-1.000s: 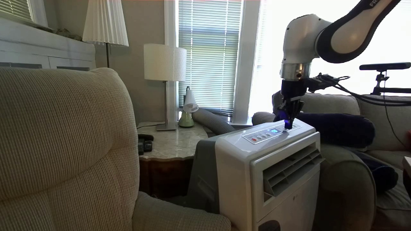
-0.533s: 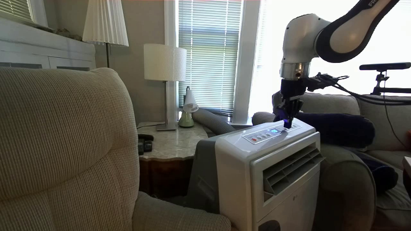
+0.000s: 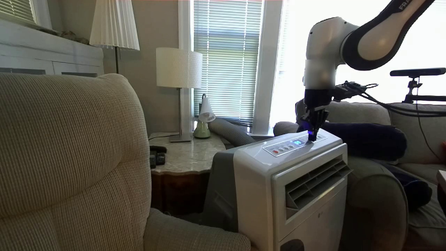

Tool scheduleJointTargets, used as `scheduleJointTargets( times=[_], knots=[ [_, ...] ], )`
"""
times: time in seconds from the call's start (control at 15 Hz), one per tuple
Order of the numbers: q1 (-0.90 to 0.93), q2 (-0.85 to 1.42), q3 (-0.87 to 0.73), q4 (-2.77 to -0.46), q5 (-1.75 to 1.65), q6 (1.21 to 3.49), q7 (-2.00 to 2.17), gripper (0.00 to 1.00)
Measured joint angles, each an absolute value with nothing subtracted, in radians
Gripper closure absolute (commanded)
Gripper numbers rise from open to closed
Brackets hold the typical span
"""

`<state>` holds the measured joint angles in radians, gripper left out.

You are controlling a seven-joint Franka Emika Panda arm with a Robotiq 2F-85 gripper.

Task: Turn on the air conditioner.

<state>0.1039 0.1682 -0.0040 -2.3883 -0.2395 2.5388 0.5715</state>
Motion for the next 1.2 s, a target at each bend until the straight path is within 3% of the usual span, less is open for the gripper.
scheduleJointTargets(
  times=[1.2],
  knots=[
    [0.107,0.121,-0.015,-2.391,-0.24,2.539,0.567,1.0]
  ],
)
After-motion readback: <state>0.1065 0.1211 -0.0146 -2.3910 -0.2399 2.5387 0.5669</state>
